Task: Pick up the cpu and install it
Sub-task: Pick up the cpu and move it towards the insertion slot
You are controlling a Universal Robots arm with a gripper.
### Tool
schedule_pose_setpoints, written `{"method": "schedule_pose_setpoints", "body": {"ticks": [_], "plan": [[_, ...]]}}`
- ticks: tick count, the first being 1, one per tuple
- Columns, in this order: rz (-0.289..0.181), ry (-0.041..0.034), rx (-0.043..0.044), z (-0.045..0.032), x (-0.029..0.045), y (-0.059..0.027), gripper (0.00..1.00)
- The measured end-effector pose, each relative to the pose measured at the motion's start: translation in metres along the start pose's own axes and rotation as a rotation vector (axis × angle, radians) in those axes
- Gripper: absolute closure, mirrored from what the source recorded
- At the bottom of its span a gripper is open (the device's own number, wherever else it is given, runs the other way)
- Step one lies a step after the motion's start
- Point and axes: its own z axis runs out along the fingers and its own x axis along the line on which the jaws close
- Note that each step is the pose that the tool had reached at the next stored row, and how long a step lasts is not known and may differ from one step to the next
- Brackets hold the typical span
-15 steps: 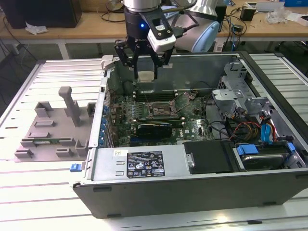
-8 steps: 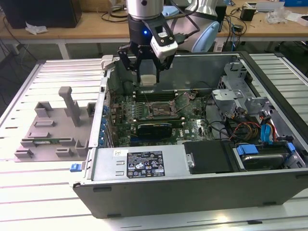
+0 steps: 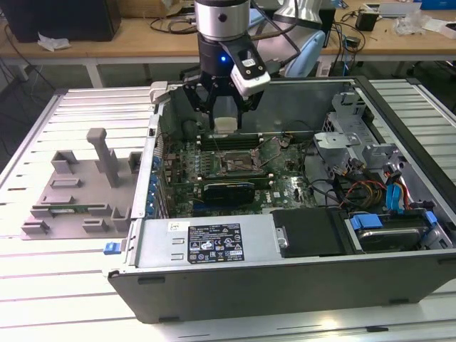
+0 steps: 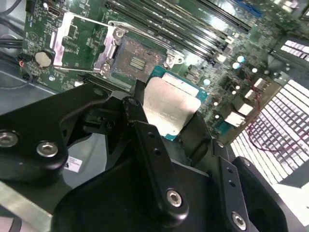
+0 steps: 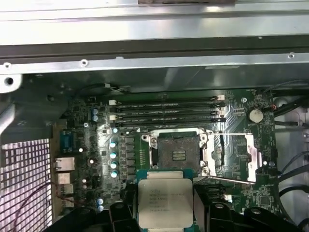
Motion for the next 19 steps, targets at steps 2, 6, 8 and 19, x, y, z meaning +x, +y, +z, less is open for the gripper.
{"method": "schedule_pose_setpoints", "body": {"ticks": [2,6,8,19], "plan": [[0.0,0.0,0.0007,0.0054,-0.0046,0.0014,0.45],[-0.003,0.0,0.002,0.0146,-0.0162,0.0062,0.45],[-0.004,-0.0001,0.0031,0.0194,-0.02,0.0088,0.45],[-0.015,0.0004,0.0031,0.0378,-0.0203,0.0098,0.45]]}}
